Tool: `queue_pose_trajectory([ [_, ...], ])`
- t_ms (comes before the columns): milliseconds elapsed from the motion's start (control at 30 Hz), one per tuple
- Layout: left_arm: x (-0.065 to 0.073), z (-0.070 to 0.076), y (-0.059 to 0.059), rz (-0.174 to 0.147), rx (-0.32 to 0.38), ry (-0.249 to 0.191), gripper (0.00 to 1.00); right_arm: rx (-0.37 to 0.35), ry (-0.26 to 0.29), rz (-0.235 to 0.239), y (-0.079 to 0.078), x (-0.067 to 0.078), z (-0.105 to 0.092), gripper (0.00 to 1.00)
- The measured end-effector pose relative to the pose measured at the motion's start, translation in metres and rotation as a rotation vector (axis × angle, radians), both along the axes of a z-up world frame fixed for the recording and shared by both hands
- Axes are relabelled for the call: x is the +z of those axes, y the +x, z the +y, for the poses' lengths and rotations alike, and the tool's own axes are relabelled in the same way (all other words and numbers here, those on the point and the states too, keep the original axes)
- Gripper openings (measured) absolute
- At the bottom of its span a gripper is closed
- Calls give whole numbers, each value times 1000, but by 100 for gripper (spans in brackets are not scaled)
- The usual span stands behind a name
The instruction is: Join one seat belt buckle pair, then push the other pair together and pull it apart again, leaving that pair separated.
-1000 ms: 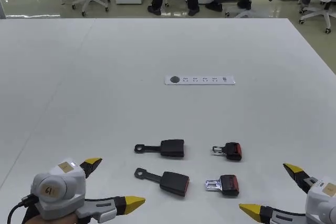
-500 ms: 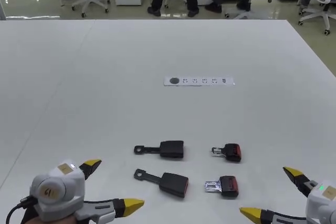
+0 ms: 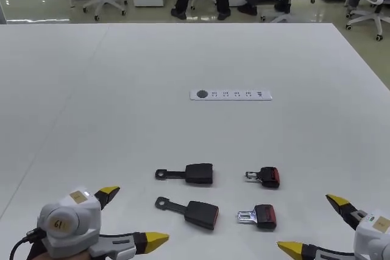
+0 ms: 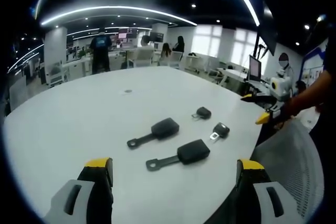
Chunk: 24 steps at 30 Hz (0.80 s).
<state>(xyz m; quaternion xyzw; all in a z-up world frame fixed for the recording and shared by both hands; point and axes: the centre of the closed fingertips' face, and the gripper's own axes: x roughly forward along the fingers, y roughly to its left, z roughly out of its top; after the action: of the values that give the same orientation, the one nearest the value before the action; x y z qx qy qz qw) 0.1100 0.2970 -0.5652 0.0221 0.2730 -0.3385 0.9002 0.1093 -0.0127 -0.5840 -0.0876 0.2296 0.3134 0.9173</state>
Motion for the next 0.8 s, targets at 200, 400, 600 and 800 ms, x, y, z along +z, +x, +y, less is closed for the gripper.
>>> queue_pose_trajectory([
  [200, 0, 0, 0, 0, 2, -1, 100, 0, -3, 2, 0, -1, -1, 96],
  [400, -2, 0, 1, 1, 2, -3, 100, 5, -1, 15, -2, -2, 0, 95],
  [600, -4, 0, 0, 6, -2, 0, 100, 16, 0, 17, -3, -3, 2, 94],
  [800, -5, -2, 0, 9, -3, -1, 100, 24, 6, 25, -3, -7, 3, 94],
])
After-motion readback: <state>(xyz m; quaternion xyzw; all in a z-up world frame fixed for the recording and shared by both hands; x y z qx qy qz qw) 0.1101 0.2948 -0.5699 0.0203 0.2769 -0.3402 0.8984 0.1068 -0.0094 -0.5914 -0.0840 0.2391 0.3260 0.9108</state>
